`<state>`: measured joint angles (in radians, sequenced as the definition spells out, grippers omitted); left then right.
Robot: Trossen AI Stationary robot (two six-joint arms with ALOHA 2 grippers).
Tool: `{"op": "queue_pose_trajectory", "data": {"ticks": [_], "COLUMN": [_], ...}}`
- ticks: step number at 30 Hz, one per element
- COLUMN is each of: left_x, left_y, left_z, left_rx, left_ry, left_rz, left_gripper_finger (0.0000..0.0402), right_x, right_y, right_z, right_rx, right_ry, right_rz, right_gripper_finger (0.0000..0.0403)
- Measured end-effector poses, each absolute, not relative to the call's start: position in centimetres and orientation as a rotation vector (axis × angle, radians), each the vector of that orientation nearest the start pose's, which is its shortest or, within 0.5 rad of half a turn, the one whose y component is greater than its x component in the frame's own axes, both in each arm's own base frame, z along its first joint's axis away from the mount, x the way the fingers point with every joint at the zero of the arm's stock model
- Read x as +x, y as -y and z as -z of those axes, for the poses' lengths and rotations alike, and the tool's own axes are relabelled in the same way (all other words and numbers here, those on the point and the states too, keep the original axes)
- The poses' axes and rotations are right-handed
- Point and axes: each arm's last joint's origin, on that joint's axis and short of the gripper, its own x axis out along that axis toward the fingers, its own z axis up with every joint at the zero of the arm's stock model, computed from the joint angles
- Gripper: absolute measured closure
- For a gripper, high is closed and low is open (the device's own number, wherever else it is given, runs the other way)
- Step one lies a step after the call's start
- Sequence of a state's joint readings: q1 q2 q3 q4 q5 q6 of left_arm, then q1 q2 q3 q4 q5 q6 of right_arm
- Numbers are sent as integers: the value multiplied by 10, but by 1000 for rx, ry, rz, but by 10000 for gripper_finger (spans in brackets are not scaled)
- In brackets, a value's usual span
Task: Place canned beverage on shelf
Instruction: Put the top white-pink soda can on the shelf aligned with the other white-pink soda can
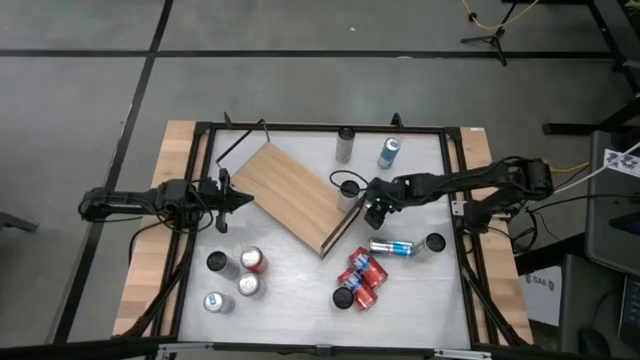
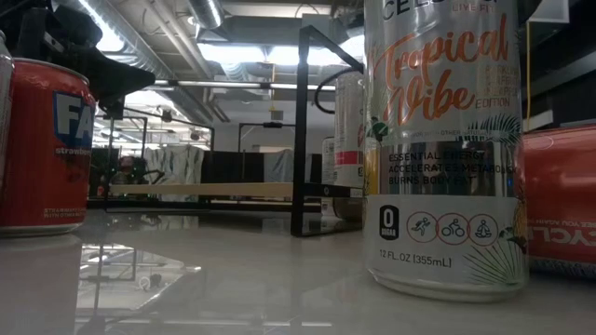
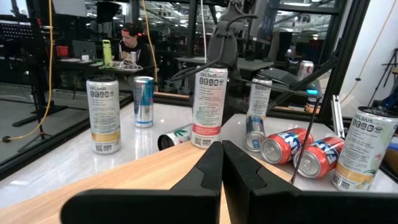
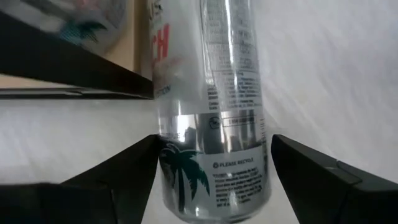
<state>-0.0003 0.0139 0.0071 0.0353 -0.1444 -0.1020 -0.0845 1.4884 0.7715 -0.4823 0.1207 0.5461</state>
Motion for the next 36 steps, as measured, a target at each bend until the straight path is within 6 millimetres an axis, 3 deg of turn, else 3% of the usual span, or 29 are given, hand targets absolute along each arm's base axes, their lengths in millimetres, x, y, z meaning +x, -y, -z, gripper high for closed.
{"op": "queue_pose_trajectory", "data": {"ticks": [13, 21, 25, 30, 36], "left_x": [98, 98, 98, 98, 98], "left_y": [-4, -4, -4, -4, -4], "left_z": [-168, -168, -168, -168, -168], "left_rx": [-104, -104, -104, -104, -104], "left_ry": [36, 36, 36, 36, 38], "left_rz": [-142, -142, -142, -143, -142], "left_gripper_finger": [401, 401, 401, 401, 401], "right_x": [262, 262, 262, 257, 247], "right_y": [26, 26, 26, 25, 24], "right_z": [-147, -147, -146, -151, -166], "right_rx": [449, 447, 452, 480, 485], "right_ry": [-1156, -1162, -1164, -1160, -1153], "right_rz": [511, 513, 511, 525, 517], "right_gripper_finger": [98, 160, 160, 145, 159]}}
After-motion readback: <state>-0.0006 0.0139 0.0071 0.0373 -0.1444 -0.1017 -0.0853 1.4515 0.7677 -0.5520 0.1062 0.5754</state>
